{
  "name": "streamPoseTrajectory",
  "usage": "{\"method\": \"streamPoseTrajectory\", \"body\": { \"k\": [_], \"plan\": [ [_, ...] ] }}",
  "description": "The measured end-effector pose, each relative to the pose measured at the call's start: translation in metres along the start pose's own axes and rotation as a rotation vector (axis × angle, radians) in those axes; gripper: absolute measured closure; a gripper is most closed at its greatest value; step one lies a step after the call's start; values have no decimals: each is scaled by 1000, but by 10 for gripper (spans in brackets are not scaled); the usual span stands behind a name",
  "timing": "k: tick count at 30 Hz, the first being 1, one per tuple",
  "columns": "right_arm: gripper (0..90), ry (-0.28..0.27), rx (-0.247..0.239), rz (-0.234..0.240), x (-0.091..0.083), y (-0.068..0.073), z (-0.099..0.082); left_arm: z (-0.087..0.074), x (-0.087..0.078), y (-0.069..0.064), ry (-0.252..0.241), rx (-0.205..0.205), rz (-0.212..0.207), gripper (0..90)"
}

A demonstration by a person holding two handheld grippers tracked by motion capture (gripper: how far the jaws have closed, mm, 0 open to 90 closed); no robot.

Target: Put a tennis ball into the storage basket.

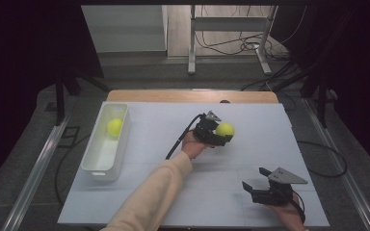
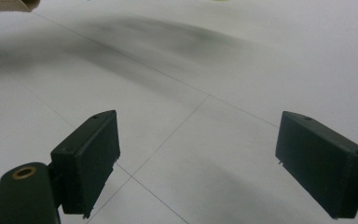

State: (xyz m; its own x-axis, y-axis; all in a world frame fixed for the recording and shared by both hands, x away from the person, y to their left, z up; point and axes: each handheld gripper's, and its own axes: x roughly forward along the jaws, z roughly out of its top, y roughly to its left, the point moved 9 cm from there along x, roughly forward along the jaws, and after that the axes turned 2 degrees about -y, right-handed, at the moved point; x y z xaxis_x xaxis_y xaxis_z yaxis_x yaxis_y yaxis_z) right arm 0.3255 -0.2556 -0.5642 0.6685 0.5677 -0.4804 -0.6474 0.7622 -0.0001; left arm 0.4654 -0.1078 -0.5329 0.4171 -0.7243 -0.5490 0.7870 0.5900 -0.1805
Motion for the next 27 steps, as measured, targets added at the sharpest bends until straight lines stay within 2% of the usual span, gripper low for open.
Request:
{"method": "streamPoseTrajectory", "body": {
  "k": [27],
  "plan": [
    [143,7,-2,-6,1,0,-1,1,-35,-2,-30,24,16,265]
  ]
}}
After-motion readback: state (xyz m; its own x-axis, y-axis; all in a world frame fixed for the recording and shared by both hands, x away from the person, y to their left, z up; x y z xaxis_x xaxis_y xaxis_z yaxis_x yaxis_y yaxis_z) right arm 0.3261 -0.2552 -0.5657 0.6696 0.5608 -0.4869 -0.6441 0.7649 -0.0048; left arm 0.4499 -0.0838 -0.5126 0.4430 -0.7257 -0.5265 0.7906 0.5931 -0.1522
